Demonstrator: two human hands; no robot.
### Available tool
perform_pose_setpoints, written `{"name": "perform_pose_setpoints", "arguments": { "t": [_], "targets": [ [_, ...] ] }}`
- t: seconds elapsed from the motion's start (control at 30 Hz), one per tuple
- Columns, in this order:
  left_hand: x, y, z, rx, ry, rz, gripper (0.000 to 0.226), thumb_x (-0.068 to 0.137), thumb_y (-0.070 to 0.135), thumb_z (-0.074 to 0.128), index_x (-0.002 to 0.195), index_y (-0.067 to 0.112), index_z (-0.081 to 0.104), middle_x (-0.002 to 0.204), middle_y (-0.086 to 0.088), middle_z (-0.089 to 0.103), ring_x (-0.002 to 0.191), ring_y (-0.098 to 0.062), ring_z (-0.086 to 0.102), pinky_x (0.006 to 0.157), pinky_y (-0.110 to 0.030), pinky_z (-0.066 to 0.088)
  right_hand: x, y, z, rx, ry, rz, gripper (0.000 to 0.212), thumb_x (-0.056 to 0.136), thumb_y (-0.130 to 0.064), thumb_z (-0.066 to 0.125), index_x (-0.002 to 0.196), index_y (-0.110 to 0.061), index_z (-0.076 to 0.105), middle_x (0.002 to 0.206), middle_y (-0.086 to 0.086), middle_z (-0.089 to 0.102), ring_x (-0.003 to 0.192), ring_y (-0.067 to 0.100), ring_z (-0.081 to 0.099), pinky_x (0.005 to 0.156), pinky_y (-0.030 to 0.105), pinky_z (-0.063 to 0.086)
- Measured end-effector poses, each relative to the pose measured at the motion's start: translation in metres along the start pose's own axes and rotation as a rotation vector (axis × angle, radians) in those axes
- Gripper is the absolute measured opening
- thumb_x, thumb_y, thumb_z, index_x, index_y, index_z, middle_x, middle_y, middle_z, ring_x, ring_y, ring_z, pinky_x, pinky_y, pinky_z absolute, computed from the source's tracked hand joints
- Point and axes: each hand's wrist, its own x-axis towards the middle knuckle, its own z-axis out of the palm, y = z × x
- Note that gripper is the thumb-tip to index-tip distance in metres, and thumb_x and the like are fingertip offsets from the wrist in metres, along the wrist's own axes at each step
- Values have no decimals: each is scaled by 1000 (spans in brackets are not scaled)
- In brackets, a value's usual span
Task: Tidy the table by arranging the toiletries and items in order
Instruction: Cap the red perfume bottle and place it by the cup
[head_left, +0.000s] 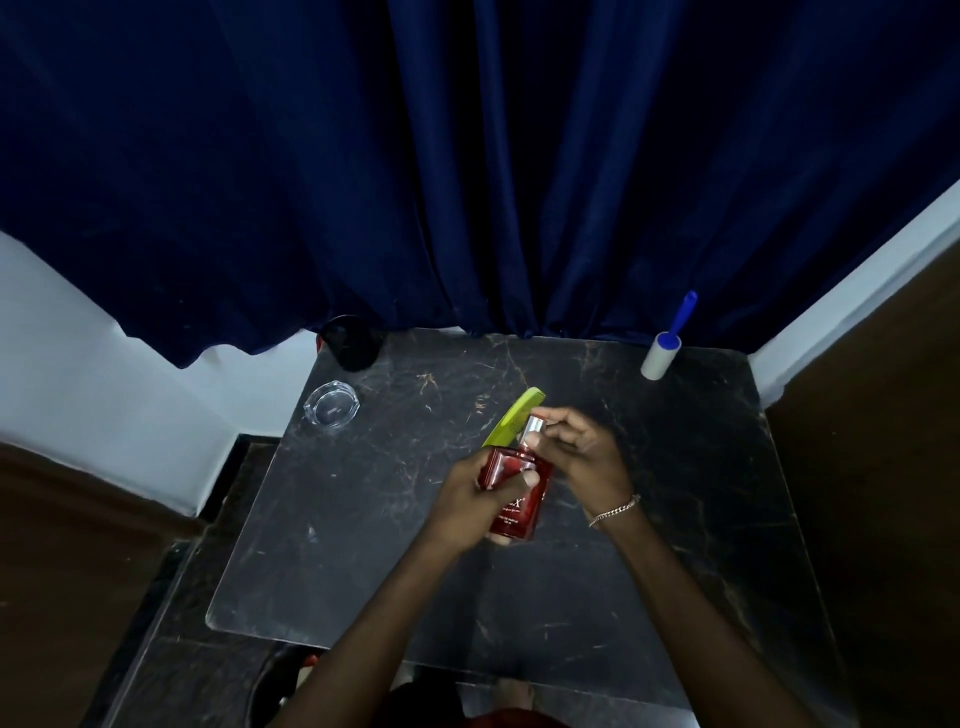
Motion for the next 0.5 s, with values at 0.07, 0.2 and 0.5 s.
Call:
{"name": "perform_pose_setpoints", "arguments": {
  "t": [0.07, 0.2, 0.5],
  "targets": [
    [0, 2, -4, -24, -8, 3, 27, 87, 31, 82, 111, 24, 72, 97, -5, 80, 82, -26, 80, 49, -29, 58, 2, 2, 5, 3, -1, -4, 29, 82, -7, 76, 110, -14, 69, 87, 13, 76, 80, 14, 73, 69, 21, 56],
    [2, 7, -15, -46, -36, -8, 28, 88, 34, 81, 112, 25, 70, 96, -5, 80, 78, -28, 80, 47, -31, 58, 8, 2, 12, -69, -33, -34, 30, 82, -16, 77, 110, -24, 71, 90, 11, 77, 84, 14, 74, 73, 21, 57],
    [25, 6, -48, -74, -24, 22, 26, 92, 32, 77, 113, 19, 68, 102, -12, 78, 87, -31, 79, 53, -36, 61, 37, -4, 38, -165, -140, -19, 42, 81, -28, 79, 121, -29, 64, 90, 1, 76, 85, 12, 73, 75, 25, 55]
  ]
}}
